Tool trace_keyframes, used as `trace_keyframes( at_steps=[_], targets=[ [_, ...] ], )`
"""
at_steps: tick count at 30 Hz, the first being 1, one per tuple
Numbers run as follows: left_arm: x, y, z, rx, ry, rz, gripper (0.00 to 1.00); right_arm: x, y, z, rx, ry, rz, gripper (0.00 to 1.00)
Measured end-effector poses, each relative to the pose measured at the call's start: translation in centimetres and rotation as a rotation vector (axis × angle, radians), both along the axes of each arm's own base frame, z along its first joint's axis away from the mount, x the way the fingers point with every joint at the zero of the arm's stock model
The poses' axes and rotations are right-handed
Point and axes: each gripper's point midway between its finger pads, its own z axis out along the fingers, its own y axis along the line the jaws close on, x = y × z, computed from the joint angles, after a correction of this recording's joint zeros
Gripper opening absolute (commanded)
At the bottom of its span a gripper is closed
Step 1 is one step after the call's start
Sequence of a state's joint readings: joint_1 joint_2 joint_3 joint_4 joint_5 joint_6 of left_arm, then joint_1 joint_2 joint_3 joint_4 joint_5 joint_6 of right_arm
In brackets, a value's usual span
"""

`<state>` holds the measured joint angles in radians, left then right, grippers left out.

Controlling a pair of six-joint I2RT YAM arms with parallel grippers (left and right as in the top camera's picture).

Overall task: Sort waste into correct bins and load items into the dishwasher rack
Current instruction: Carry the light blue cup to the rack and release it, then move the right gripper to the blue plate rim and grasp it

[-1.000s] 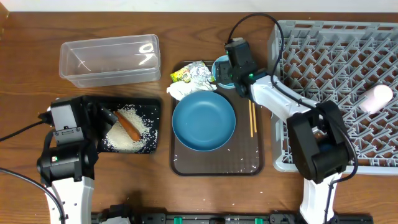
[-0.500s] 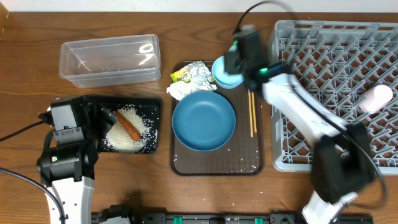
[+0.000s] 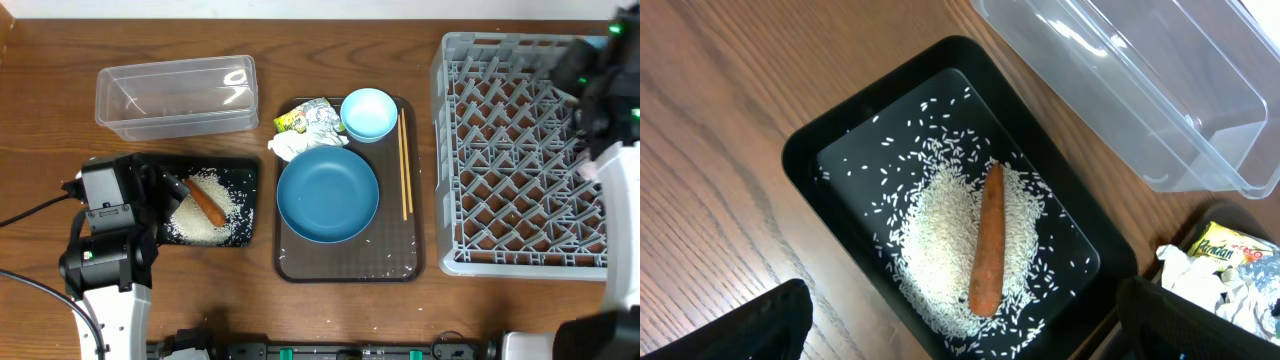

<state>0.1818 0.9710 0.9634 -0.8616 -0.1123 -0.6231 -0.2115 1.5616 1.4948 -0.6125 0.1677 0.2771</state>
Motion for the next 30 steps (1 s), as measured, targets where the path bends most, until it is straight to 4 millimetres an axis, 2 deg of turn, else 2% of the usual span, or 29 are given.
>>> trace_keyframes(
  at_steps=[5, 10, 13, 16, 20, 23, 25, 27, 30],
  targets=[
    [0.0, 0.0, 0.0, 0.0, 0.0, 0.0, 0.99, -0.3, -2.7, -5.5, 0.074, 0.138, -0.039, 0.66],
    [0.0, 0.0, 0.0, 0.0, 0.0, 0.0, 0.99, 0.3, -2.7, -10.2, 0.124, 0.24, -0.029, 0.7],
    [0.0, 0.0, 0.0, 0.0, 0.0, 0.0, 0.99, 0.3, -2.6, -12.1, 0.142, 0.284, -0.024, 0.77],
    [0.0, 0.0, 0.0, 0.0, 0.0, 0.0, 0.99, 0.3, -2.5, -12.4, 0.146, 0.292, -0.022, 0.86],
    [0.0, 0.0, 0.0, 0.0, 0.0, 0.0, 0.99, 0.3, -2.5, -11.7, 0.14, 0.279, -0.016, 0.89],
    [0.0, 0.0, 0.0, 0.0, 0.0, 0.0, 0.99, 0.1, -2.2, -9.9, 0.132, 0.24, -0.009, 0.9],
    [0.0, 0.0, 0.0, 0.0, 0.0, 0.0, 0.99, 0.0, -1.5, -7.3, 0.127, 0.175, 0.015, 0.92],
    [0.0, 0.0, 0.0, 0.0, 0.0, 0.0, 0.99, 0.0, 0.0, -3.6, 0.126, 0.077, 0.063, 0.98],
    [0.0, 0.0, 0.0, 0.0, 0.0, 0.0, 0.99, -0.2, 4.3, 2.5, 0.14, -0.092, 0.195, 0.99]
  ],
)
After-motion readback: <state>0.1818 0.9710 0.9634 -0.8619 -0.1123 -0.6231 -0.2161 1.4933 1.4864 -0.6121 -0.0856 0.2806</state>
